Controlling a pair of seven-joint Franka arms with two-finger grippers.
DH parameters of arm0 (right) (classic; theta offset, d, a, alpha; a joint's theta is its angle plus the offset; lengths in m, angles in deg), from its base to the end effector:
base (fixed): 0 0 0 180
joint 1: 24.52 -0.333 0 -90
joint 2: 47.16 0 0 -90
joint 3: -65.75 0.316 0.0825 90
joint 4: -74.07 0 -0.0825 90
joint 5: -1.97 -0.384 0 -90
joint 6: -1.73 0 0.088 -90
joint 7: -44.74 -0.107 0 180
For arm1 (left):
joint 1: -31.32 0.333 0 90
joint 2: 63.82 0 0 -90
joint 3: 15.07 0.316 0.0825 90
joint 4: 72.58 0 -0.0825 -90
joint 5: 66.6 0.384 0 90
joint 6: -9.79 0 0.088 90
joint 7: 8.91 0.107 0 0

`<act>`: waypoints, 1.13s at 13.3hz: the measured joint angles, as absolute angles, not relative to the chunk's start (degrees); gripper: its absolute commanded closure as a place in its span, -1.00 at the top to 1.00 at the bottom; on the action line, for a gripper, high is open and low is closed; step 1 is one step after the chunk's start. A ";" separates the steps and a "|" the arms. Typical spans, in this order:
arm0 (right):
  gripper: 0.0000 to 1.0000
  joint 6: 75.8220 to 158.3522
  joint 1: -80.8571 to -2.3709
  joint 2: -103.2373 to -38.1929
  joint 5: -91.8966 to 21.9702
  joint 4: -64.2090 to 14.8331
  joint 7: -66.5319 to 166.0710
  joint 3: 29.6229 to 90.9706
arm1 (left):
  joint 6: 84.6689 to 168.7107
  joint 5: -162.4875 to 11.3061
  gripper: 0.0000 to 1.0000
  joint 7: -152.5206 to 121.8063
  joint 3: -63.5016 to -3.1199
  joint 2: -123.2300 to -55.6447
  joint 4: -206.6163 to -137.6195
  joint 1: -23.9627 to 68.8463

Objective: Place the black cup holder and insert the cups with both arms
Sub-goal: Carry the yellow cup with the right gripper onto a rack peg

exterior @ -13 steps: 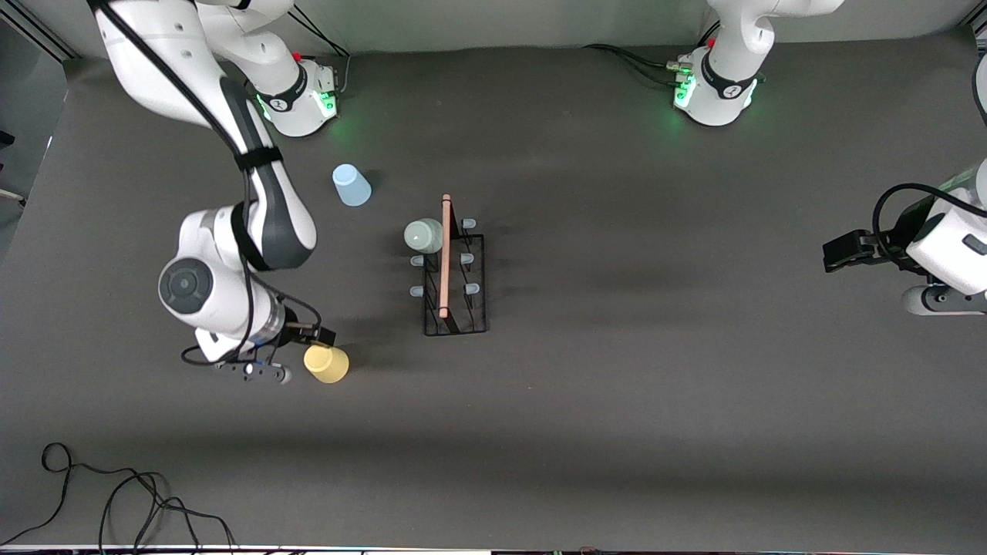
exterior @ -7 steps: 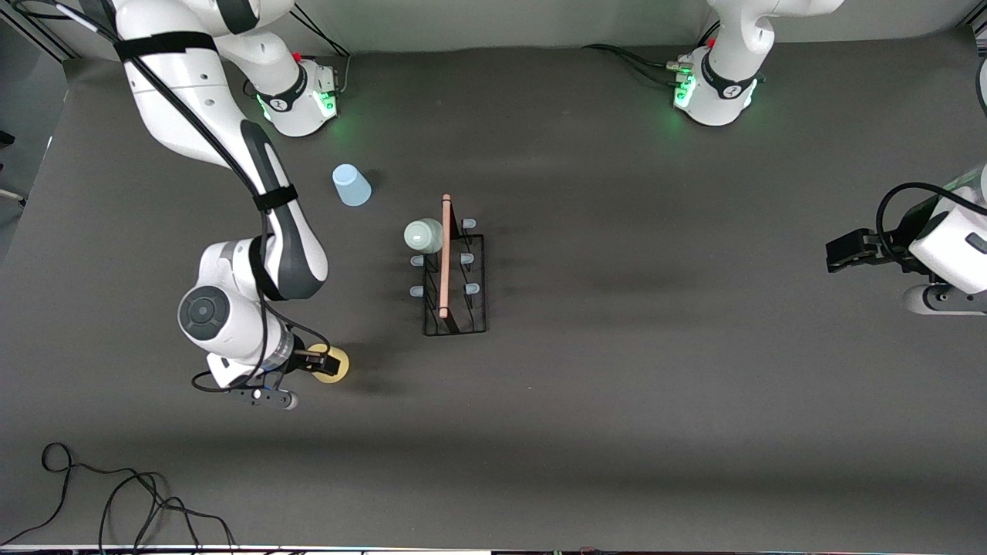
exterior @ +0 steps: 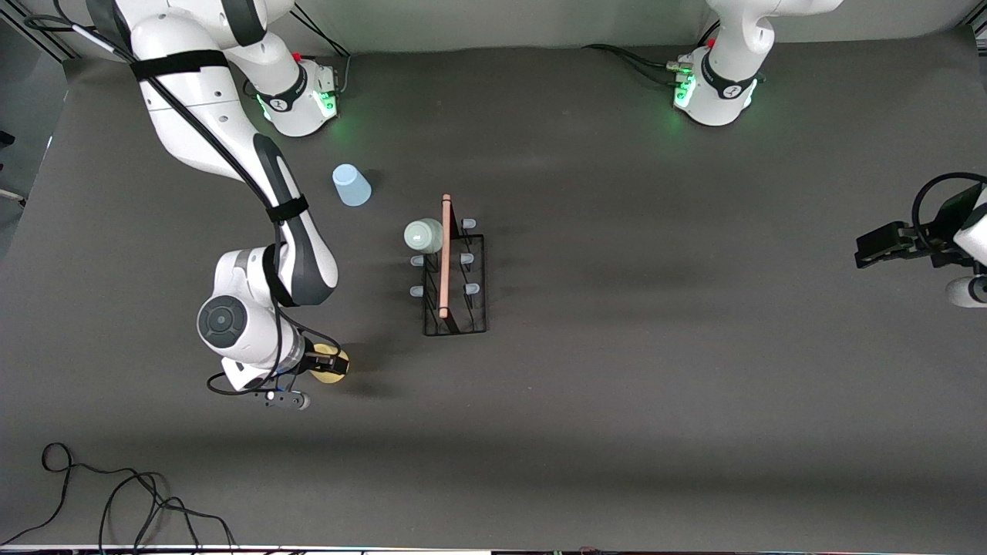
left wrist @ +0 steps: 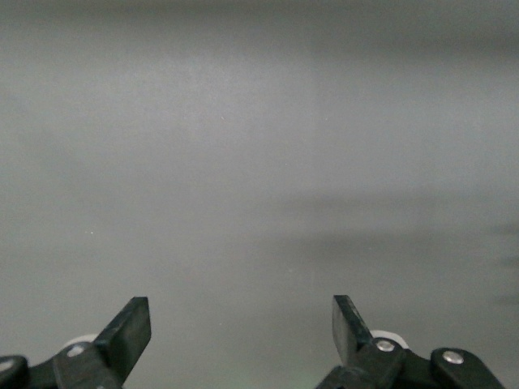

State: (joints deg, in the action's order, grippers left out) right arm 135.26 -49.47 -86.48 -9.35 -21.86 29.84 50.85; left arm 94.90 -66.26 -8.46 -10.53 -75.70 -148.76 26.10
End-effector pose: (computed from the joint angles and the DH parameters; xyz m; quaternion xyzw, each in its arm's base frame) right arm 0.6656 0.1408 0.2136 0.9965 -0.0825 0.0016 0.0105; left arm 0.6089 -0.0121 0.6097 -0.9996 0.0103 0.0254 0.0112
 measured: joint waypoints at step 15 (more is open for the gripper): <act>-1.00 115.70 -61.96 -72.17 -10.13 -18.66 5.76 51.30 | 98.11 -66.19 1.00 -5.94 -16.82 -68.28 -159.17 32.46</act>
